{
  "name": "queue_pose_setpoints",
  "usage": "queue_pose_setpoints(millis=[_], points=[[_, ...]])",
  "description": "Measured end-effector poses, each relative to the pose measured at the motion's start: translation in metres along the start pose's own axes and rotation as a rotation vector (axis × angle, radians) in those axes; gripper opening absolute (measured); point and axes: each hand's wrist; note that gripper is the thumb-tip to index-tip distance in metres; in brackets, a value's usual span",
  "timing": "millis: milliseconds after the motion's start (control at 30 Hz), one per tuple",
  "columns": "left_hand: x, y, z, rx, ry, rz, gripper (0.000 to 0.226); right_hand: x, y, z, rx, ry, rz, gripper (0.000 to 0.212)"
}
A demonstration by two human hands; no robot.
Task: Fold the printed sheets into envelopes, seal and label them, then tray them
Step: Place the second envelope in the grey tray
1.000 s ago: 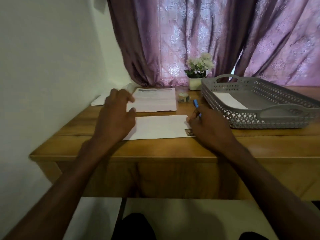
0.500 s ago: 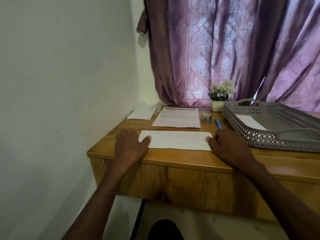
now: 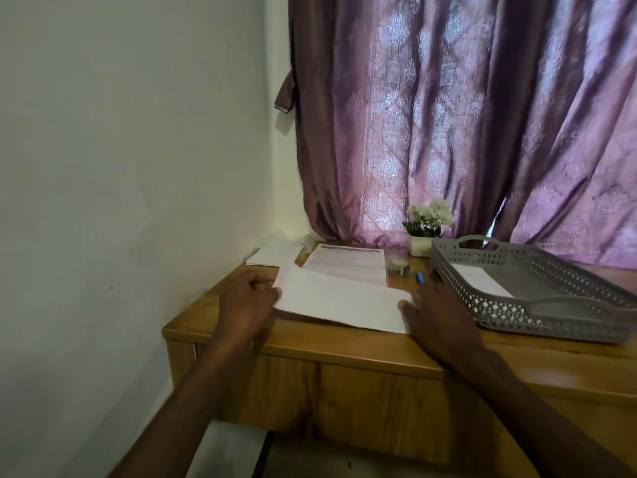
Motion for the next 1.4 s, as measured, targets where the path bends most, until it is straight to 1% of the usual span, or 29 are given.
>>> queue_pose_setpoints(millis=[67, 133, 200, 233, 267, 333, 367, 433, 567, 667, 800, 867, 933, 1033, 1100, 1133, 1200, 1267, 1300, 1400], points=[[-0.002, -0.005, -0.007, -0.033, -0.173, -0.033, 0.031, 0.006, 0.008, 0.001, 0.099, -0.06, -0.147, 0.043], [-0.007, -0.008, -0.017, -0.075, -0.277, -0.055, 0.027, 0.022, 0.023, 0.005, 0.206, -0.014, -0.209, 0.046], [-0.011, -0.01, -0.028, -0.115, -0.351, -0.07, 0.026, 0.04, 0.044, 0.011, 0.249, 0.158, -0.144, 0.053], [-0.012, -0.011, -0.034, -0.134, -0.377, -0.077, 0.026, 0.049, 0.053, 0.014, 0.257, 0.24, -0.102, 0.051], [-0.016, -0.01, -0.04, -0.155, -0.395, -0.081, 0.026, 0.058, 0.062, 0.015, 0.264, 0.303, -0.058, 0.044], [-0.022, -0.007, -0.051, -0.185, -0.415, -0.087, 0.027, 0.073, 0.076, 0.015, 0.267, 0.374, 0.014, 0.023], [-0.027, -0.003, -0.058, -0.199, -0.43, -0.079, 0.027, 0.081, 0.083, 0.012, 0.256, 0.397, 0.008, 0.015], [-0.035, 0.008, -0.073, -0.225, -0.487, -0.052, 0.029, 0.093, 0.095, 0.001, 0.236, 0.449, -0.038, 0.009], [-0.061, 0.044, -0.115, -0.28, -0.599, 0.007, 0.027, 0.118, 0.115, -0.026, 0.184, 0.575, -0.149, 0.012], [-0.09, 0.075, -0.157, -0.285, -0.724, 0.091, 0.024, 0.136, 0.128, -0.048, 0.118, 0.652, -0.234, 0.015], [-0.154, 0.107, -0.204, -0.208, -0.842, 0.248, 0.017, 0.148, 0.133, -0.084, -0.016, 0.703, -0.299, 0.012], [-0.196, 0.118, -0.216, -0.12, -0.821, 0.302, 0.017, 0.147, 0.128, -0.106, -0.13, 0.731, -0.303, 0.009], [-0.233, 0.127, -0.214, -0.034, -0.758, 0.302, 0.014, 0.137, 0.119, -0.125, -0.247, 0.773, -0.245, 0.008], [-0.289, 0.133, -0.198, 0.042, -0.577, 0.225, 0.011, 0.118, 0.106, -0.152, -0.361, 0.788, -0.109, 0.012], [-0.319, 0.129, -0.18, 0.036, -0.402, 0.179, 0.01, 0.109, 0.098, -0.168, -0.428, 0.726, -0.031, 0.005], [-0.332, 0.128, -0.17, 0.038, -0.347, 0.181, 0.014, 0.106, 0.095, -0.175, -0.458, 0.708, 0.004, 0.005], [-0.354, 0.129, -0.151, 0.046, -0.28, 0.205, 0.028, 0.102, 0.093, -0.188, -0.516, 0.713, 0.075, 0.013], [-0.367, 0.129, -0.135, 0.013, -0.163, 0.224, 0.038, 0.098, 0.093, -0.194, -0.55, 0.671, 0.164, 0.017], [-0.374, 0.127, -0.128, -0.027, -0.072, 0.226, 0.039, 0.094, 0.094, -0.197, -0.566, 0.639, 0.208, 0.019], [-0.389, 0.121, -0.111, -0.206, 0.132, 0.235, 0.032, 0.082, 0.098, -0.201, -0.579, 0.544, 0.331, 0.022]])
Point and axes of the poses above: each hand's wrist, its own y-axis towards the middle knuckle, its own x-axis out of the back of the hand, z = x × y, and after that the axes turned 3 degrees about -y, right-handed
